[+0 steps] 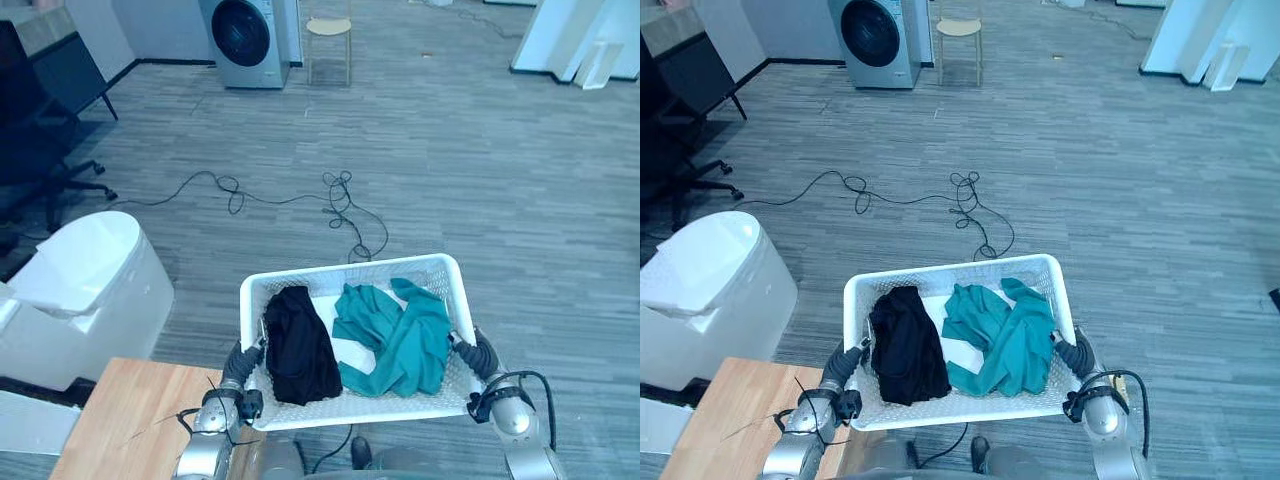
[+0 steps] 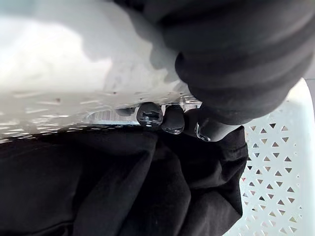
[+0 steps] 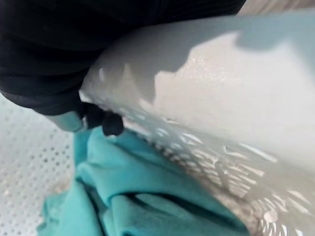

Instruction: Pick up the laundry basket with both hands and put the clothes into the washing machine.

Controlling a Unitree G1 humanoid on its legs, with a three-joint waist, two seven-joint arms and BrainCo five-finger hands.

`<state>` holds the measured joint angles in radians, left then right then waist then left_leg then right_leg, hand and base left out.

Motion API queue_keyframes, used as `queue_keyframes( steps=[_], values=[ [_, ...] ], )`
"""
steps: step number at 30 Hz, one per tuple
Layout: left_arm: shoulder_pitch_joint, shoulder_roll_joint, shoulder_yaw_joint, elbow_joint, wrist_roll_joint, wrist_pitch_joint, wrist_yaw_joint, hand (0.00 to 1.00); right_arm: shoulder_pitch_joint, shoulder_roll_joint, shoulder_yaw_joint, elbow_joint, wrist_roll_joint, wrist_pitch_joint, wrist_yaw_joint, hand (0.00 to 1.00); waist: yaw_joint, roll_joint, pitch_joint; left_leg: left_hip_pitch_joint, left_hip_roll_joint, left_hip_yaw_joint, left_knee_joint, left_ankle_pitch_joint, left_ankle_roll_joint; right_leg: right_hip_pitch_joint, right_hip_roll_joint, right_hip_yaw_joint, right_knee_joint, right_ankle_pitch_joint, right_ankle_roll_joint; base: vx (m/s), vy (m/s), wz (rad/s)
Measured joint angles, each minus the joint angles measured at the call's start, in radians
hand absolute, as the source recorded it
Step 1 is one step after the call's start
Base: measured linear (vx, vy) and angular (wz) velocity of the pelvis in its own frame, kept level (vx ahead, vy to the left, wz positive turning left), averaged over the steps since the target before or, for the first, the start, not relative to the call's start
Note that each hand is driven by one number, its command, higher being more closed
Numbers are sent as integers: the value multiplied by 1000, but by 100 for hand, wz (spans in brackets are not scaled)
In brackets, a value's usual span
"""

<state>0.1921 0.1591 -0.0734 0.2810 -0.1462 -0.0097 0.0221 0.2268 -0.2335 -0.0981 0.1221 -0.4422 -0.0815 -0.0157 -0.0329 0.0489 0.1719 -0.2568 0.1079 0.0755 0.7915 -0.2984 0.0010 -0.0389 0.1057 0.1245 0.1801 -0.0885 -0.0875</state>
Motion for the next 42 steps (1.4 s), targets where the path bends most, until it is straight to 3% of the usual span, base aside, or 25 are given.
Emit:
queue_keyframes(
  steps=[1, 4, 5, 7, 8, 9, 10, 11, 13, 15, 18, 20, 22, 24, 25, 26, 28, 30, 32, 34, 36, 38, 39, 41, 42],
  values=[
    [16, -1, -5, -6, -1, 0, -2, 100, -1, -18, 11, 0, 0, -1, 0, 100, 6, 4, 0, -24, -54, -31, -216, 28, -38, -6, -28, 20, -8, -7, 11, 122, 96, -36],
    [31, -1, -2, -8, -1, 0, 2, 100, -4, -44, 35, 14, 0, -5, 0, 100, 13, 35, -5, -48, -55, -78, -447, 99, -107, -31, -32, 46, 8, -32, 33, 180, 120, -43],
    [42, -13, 2, -10, -2, 0, 4, 100, -14, -54, 42, 25, -1, -5, 0, 100, 24, 60, -19, -46, -60, -59, -435, 142, -84, -40, -37, 101, 53, -81, 55, 432, 328, -96],
    [54, -32, 17, -13, -14, 0, 10, 100, -49, -62, 50, 43, -1, -6, 0, 100, 23, 52, -21, -30, -90, 7, -425, 158, -52, -67, -75, 154, 120, -149, 96, 424, 350, -79],
    [54, -37, 12, -13, -15, 1, 10, 100, -44, -67, 46, 56, 0, -8, 0, 100, 17, 35, -26, 8, -140, 37, -455, 152, -6, -75, -122, 170, 192, -198, 134, 332, 271, -32],
    [52, -43, 12, -14, -15, 3, 11, 100, -43, -68, 44, 62, 0, -7, 0, 100, 14, 27, -26, 38, -182, 59, -469, 138, 50, -148, -125, 189, 404, -224, 186, 313, 265, -28],
    [51, -43, 12, -14, -15, 4, 15, 100, -43, -63, 42, 62, 0, -6, 0, 100, 10, 22, -22, 56, -199, 66, -472, 129, 66, -201, -126, 188, 538, -210, 208, 302, 233, -10],
    [49, -37, 10, -14, -15, 4, 20, 100, -42, -50, 39, 62, -1, -3, 0, 100, -11, 12, -12, 95, -228, 60, -479, 126, 91, -267, -136, 178, 724, -162, 218, 328, 188, 20],
    [32, -2, 5, -14, -14, 7, 26, 100, -38, -9, 40, 64, -1, 4, 0, 100, -37, -5, 11, 199, -237, 47, -517, 110, 105, -357, -144, 77, 929, -158, 174, 421, 115, 27],
    [16, 8, 4, -19, -14, 5, 30, 100, -55, -10, 41, 64, 0, 0, 0, 100, -35, 2, 14, 241, -221, 41, -577, 110, 105, -419, -154, 8, 872, -185, 129, 319, 30, -3],
    [-38, 10, -15, -20, -16, 5, 47, 100, -80, -6, 13, 49, 0, 2, -2, 100, -37, 5, 39, 331, -203, 41, -649, 57, 116, -480, -131, -59, 553, -159, 155, 470, -28, -22],
    [-57, 24, -42, -18, -16, 2, 47, 100, -54, 4, -4, 23, 9, 3, -7, 100, -59, -3, 38, 410, -192, 28, -675, -1, 76, -432, -116, -92, 127, 54, 185, 491, -77, 7],
    [-59, 10, -56, -14, -15, 3, 45, 100, -24, -3, -20, 8, 9, 6, -9, 100, -88, 22, 27, 466, -161, -7, -673, -41, 28, -432, -97, -104, 192, 147, 87, 520, -123, 44],
    [-66, -16, -55, -15, -5, 10, 45, 100, -13, -7, -33, -17, 10, 30, -19, 100, -91, 36, 21, 409, -127, -22, -470, -28, -20, -438, -96, -149, 323, 26, 29, 808, -242, 41],
    [-58, -27, -53, -16, -6, 10, 43, 100, 10, -14, -34, -64, 9, 32, -17, 100, -88, 36, 21, 328, -119, -34, -243, 31, -102, -405, -102, -149, 348, -31, 19, 755, -277, 29],
    [-50, -43, -42, -23, -10, 10, 43, 100, 19, -26, -32, -101, 9, 33, -13, 100, -80, 38, 21, 234, -95, -48, 38, 140, -124, -351, -99, -152, 343, -71, 12, 629, -234, 17],
    [-34, -54, -41, -38, -23, 10, 43, 100, 21, -44, -27, -118, 9, 33, -5, 100, -54, 40, 23, 127, -34, -47, 370, 194, -148, -232, -75, -150, 293, -105, 7, 582, -211, -12],
    [4, -64, -43, -54, -45, 1, 42, 100, 26, -73, -18, -143, 10, 31, -3, 100, -8, 35, 26, 29, 23, -4, 488, 178, -128, -110, -68, -105, 223, -139, 21, 538, -137, -42],
    [27, -80, -44, -55, -58, 2, 42, 100, 34, -110, -8, -158, 10, 32, -2, 100, 14, 38, 23, -57, 66, 89, 370, 139, -71, -28, -73, -82, 174, -172, 32, 411, -30, -35],
    [46, -95, -44, -57, -60, 3, 40, 100, 36, -148, -5, -158, 10, 33, -1, 100, 21, 55, 12, -108, 63, 151, 64, 124, -47, 31, -86, -75, 142, -199, 29, 436, 35, -20],
    [64, -110, -43, -57, -78, 2, 36, 100, -7, -177, 0, -105, 10, 13, 0, 100, 34, 82, -3, -123, 6, 112, -539, 186, -107, 87, -82, -36, 116, -254, 31, 659, 148, -45],
    [66, -120, -56, -55, -78, 5, 37, 100, -31, -194, 0, -39, 10, 4, -1, 100, 36, 102, -16, -175, -2, 68, -618, 209, -142, 130, -72, -21, 94, -297, 55, 484, 155, -39],
    [68, -118, -71, -45, -78, 10, 37, 100, -33, -194, 0, 1, 10, 5, -1, 100, 41, 91, -26, -178, -28, 76, -617, 222, -125, 180, -102, -11, 80, -330, 88, 761, 300, -57],
    [96, -129, -75, -28, -77, 25, 36, 100, -22, -184, 4, 43, 7, 4, 4, 100, 56, 29, -91, -142, -166, 99, -612, 441, 24, 188, -219, 91, 237, -373, 178, 1022, 392, -61],
    [96, -128, -74, -22, -77, 25, 35, 100, -23, -174, -2, 61, 7, 0, 2, 100, 36, 1, -100, -120, -203, 104, -597, 435, 37, 151, -251, 120, 356, -364, 218, 891, 291, 22]
  ],
)
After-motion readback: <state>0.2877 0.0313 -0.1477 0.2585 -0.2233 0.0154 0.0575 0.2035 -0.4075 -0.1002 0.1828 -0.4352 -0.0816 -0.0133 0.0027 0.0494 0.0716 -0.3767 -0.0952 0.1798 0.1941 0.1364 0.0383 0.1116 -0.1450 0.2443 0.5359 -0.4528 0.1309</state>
